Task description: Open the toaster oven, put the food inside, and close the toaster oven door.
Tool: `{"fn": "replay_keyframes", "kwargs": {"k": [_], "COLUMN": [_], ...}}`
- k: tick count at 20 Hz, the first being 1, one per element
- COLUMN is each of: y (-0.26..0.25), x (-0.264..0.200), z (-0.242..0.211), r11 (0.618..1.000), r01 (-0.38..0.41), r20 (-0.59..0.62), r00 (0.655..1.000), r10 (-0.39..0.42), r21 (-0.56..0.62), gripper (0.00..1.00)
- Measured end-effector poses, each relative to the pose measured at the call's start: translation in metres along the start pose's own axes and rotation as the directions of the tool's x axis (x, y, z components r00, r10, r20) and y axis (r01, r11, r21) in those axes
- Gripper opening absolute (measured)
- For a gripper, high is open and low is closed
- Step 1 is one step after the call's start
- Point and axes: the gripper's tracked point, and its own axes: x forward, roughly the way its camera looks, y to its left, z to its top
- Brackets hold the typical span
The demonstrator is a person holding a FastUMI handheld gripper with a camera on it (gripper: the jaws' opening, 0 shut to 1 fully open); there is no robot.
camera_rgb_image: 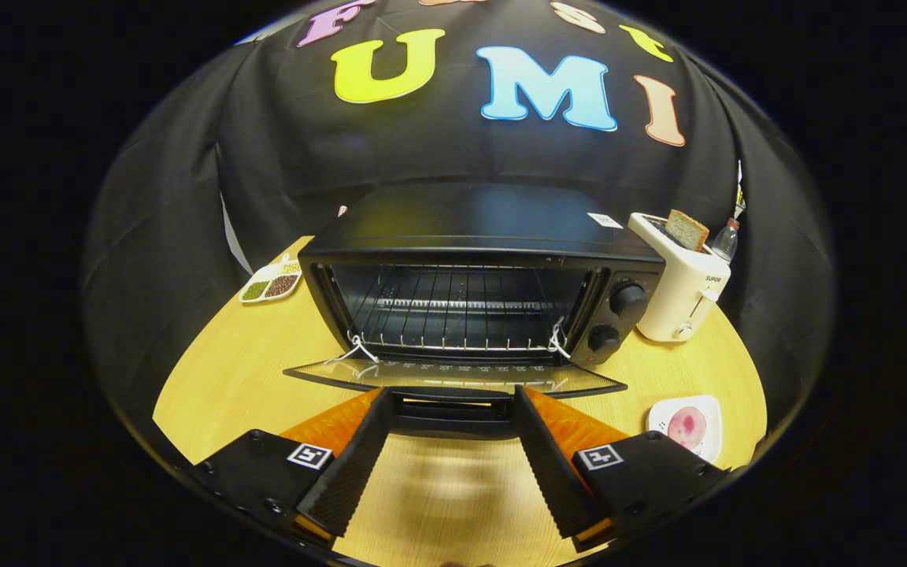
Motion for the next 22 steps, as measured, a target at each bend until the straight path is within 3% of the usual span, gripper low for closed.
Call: {"fn": "replay_keyframes", "kwargs": {"k": [7, 15, 22], "y": [0.002, -0.010, -0.077], "x": [0.009, -0.001, -0.042], "z": [-0.061, -0.088, -0.084], "r11": [0.999, 0.999, 0.998], "r01": [-0.038, -0.049, 0.002], "r20": [-0.159, -0.233, -0.209], "r00": [0.986, 0.972, 0.978], "r10": [0.039, 0.044, -0.016], "r21": [0.005, -0.017, -0.066], "gripper": [0.98, 0.97, 0.98]}}
